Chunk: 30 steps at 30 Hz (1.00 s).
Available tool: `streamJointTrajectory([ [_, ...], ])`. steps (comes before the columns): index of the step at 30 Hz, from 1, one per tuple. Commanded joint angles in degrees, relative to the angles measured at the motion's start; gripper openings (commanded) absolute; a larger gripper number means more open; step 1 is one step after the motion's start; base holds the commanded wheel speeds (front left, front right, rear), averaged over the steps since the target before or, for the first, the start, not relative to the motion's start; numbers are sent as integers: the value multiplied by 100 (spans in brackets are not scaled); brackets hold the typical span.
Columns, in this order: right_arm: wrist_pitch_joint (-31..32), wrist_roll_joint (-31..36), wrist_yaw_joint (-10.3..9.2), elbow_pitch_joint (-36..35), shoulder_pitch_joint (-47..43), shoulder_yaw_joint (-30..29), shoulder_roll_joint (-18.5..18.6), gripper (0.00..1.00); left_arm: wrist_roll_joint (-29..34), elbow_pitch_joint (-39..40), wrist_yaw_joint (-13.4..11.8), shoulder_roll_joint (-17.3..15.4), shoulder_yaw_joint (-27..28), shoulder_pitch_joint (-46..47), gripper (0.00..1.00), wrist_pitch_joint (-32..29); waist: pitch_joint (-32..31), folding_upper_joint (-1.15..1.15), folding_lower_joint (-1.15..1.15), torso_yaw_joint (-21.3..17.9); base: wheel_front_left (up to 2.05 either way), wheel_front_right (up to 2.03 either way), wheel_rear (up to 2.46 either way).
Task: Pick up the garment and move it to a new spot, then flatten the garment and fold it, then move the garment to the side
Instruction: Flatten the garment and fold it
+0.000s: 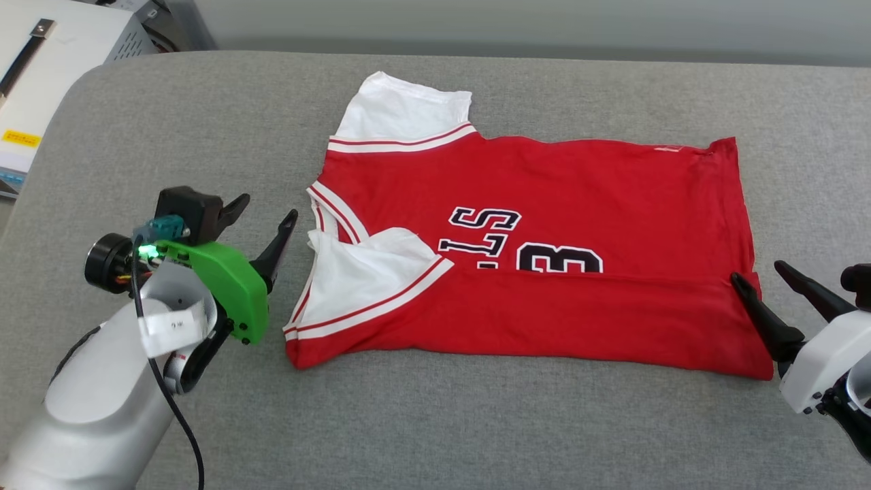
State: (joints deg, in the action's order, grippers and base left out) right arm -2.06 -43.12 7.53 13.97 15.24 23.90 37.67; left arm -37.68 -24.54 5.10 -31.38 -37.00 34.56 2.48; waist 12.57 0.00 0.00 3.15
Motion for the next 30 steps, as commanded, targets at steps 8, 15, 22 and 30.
streamJointTrajectory([
  [8,343,166,-4,-175,-96,-116,-112,100,-1235,778,129,-311,-269,315,100,-2840,-122,0,0,101,0,0,0],
  [15,548,197,-4,-288,-23,-79,-158,100,-1839,741,19,-335,-560,331,100,-4394,-12,0,0,-32,0,0,0],
  [22,621,214,-4,-316,101,13,-219,100,-1734,140,-85,-184,-793,185,100,-4485,161,0,0,-227,0,0,0],
  [30,651,162,-4,-330,242,121,-195,100,-1640,-651,91,-79,-1090,-33,20,-4352,199,0,0,-352,0,0,0],
])
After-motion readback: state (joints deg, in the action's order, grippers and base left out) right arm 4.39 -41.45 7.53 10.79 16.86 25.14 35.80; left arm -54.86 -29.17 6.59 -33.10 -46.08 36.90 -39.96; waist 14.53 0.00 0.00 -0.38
